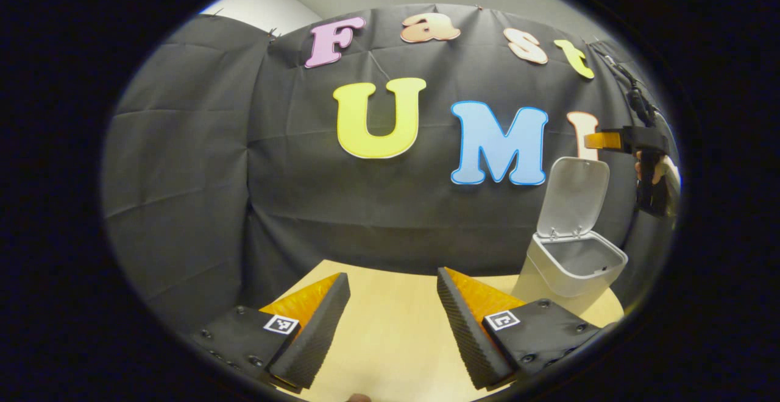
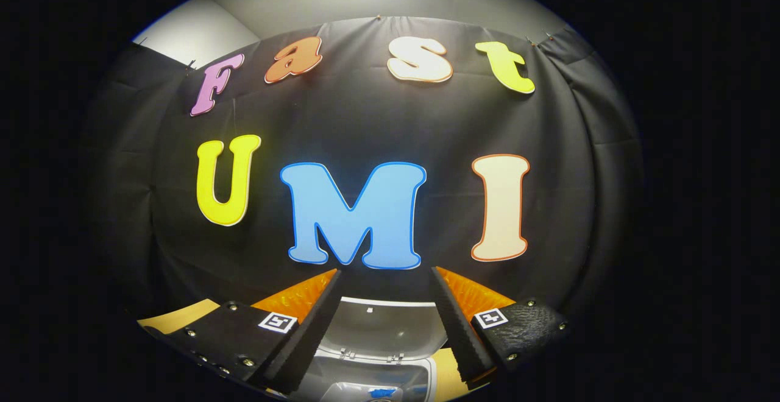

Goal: Press the lid of the desktop garbage bin to open it, pick up the crumpled paper on the desktop and throw it into the bin, then pick up the pop can on the desktop and drop it into the bin, and finally close the garbage bin lid.

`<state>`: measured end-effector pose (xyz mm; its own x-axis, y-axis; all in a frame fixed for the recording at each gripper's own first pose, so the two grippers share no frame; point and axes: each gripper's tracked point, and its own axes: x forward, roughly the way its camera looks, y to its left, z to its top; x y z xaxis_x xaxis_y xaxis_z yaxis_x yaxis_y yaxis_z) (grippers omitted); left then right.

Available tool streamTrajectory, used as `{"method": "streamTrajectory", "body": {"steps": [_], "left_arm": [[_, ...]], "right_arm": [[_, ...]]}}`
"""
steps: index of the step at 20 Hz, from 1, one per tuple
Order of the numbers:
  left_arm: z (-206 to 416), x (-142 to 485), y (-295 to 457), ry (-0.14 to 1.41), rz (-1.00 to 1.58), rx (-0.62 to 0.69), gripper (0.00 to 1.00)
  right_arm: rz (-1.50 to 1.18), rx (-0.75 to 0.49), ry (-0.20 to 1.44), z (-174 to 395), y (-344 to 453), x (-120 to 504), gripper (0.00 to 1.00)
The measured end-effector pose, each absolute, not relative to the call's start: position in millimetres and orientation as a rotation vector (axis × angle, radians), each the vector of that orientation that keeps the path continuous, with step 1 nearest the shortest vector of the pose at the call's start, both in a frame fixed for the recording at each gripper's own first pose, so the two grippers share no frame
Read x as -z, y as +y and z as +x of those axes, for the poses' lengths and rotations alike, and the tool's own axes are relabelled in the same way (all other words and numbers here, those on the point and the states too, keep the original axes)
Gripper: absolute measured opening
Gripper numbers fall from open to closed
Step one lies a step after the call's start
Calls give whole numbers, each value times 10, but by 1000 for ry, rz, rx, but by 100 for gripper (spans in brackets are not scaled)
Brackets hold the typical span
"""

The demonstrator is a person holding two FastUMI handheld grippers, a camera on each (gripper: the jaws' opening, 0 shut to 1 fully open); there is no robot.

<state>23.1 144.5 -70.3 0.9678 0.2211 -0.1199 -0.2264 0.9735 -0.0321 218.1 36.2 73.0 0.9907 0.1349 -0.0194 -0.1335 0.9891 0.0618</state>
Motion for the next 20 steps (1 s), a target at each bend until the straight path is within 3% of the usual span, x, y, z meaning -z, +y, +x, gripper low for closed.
{"method": "streamTrajectory", "body": {"steps": [9,20], "left_arm": [[186,692,1521,110,-53,-246,96],[239,707,1391,110,-62,-211,97]], "right_arm": [[47,-115,89,2417,336,-481,90],[45,-139,124,2061,358,-355,91]]}}
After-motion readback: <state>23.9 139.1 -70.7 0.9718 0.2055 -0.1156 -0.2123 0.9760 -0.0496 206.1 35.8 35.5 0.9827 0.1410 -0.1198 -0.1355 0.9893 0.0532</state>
